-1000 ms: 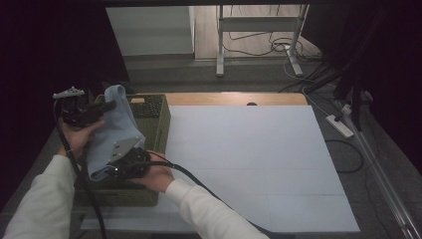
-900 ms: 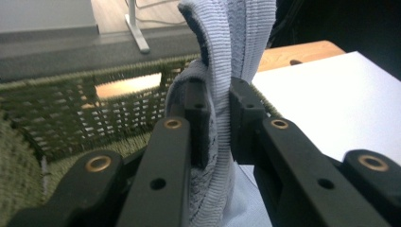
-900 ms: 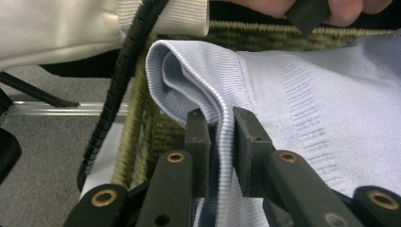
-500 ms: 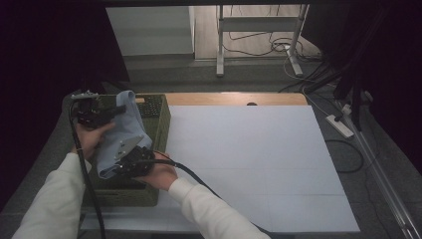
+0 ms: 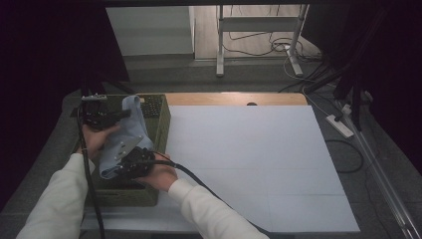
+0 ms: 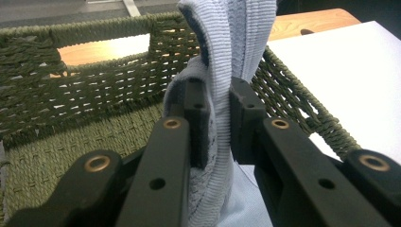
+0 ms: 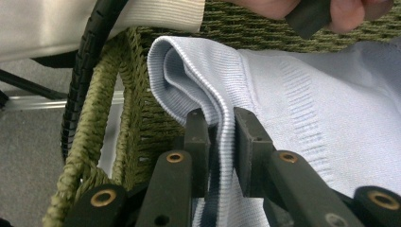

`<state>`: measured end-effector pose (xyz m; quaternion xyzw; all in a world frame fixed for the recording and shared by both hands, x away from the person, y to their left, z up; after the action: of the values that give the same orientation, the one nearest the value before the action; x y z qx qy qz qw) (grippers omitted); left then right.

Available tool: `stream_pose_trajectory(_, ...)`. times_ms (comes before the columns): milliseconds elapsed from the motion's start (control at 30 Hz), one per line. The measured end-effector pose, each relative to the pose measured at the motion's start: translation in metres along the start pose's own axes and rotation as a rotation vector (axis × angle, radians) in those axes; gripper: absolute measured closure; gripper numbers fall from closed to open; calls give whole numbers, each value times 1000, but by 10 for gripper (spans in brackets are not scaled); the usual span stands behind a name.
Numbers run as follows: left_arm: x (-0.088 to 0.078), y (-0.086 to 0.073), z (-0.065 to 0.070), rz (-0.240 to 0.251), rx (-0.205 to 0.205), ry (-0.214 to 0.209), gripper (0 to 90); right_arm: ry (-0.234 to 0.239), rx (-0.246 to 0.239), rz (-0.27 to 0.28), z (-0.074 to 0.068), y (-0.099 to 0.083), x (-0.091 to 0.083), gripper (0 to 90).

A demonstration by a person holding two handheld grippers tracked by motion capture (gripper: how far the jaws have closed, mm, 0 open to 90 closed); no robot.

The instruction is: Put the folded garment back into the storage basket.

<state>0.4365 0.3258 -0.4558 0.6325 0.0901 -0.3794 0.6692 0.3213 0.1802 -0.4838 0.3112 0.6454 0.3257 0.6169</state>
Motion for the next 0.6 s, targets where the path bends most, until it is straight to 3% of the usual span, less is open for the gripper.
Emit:
stream_pose_trajectory(367,9,-3,0,-31,-2,22,765,-18,9,-30,1,0,5,754)
stream_pose_trajectory(400,9,-3,0,-31,-2,22,697,-17,-1,-37,1,0,6,737)
stream_pose_trajectory(433,13,-4,-3,-60,-11,101,493,-18,-9,-44,0,0,7,665)
stream_pose_trajectory(467,13,-4,-3,-60,-11,101,329,-18,-9,-44,0,0,7,665)
stream_pose_trajectory(500,17,-6,-6,-119,-26,127,250,-37,-14,-61,-1,-1,9,467)
stream_pose_trajectory(600,17,-8,-9,-134,-41,139,206,-30,10,-31,0,0,6,413)
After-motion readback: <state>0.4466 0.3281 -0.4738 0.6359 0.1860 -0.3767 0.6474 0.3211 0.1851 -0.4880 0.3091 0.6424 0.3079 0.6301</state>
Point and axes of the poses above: each handheld gripper's, and its own axes: x roughly forward along the jaws, y roughly out of its top, z roughly to its right, the point moved 4 cm from there along x, roughly forward along the jaws, and after that the axes turned 5 degrees about y, right-handed, at the moved point
